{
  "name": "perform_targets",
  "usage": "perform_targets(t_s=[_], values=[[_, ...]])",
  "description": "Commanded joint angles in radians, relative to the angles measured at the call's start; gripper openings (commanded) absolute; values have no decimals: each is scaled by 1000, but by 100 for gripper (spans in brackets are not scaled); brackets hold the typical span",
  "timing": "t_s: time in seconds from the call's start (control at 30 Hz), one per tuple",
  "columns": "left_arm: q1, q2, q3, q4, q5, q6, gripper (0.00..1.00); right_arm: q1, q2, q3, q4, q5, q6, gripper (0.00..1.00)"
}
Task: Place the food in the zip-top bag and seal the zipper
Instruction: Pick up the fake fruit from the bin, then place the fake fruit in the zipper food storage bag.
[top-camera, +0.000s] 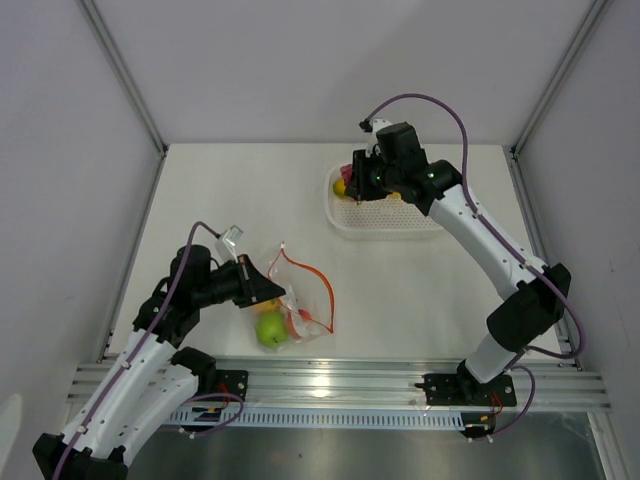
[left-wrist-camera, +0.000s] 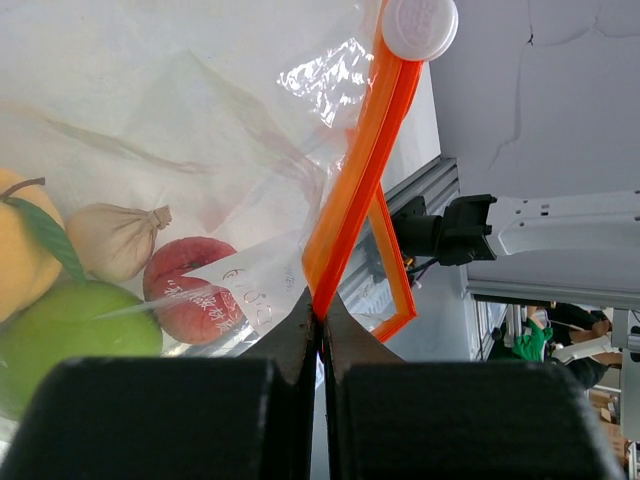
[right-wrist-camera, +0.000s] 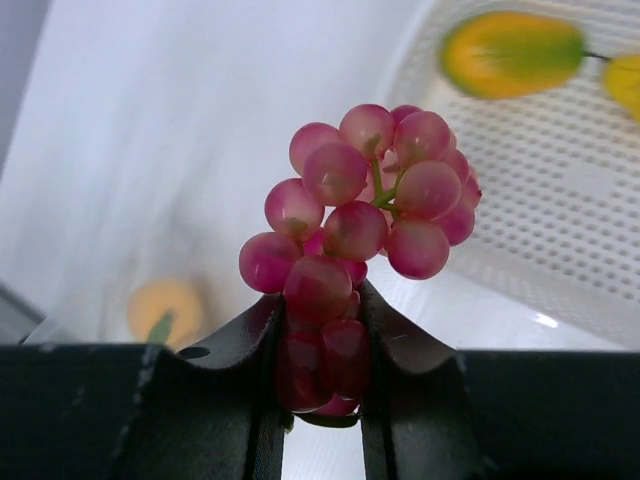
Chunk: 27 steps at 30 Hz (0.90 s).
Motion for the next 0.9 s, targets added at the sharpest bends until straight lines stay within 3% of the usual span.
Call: perform_targets(t_s=[0.0,0.27,0.63,0.87], values=[[9,6,7,29,4,-5,1,57,-107,-32,22,-200,-79,5],[9,27,11,39,2,1,1,264,-254,-164,-6,-274,-149,7],[9,69,24,54,5,9,1,341,-412,-384,37,-464,-99,7],[9,72,33,60,5,5,0,393,-368,-413,62,-489,-90,7]])
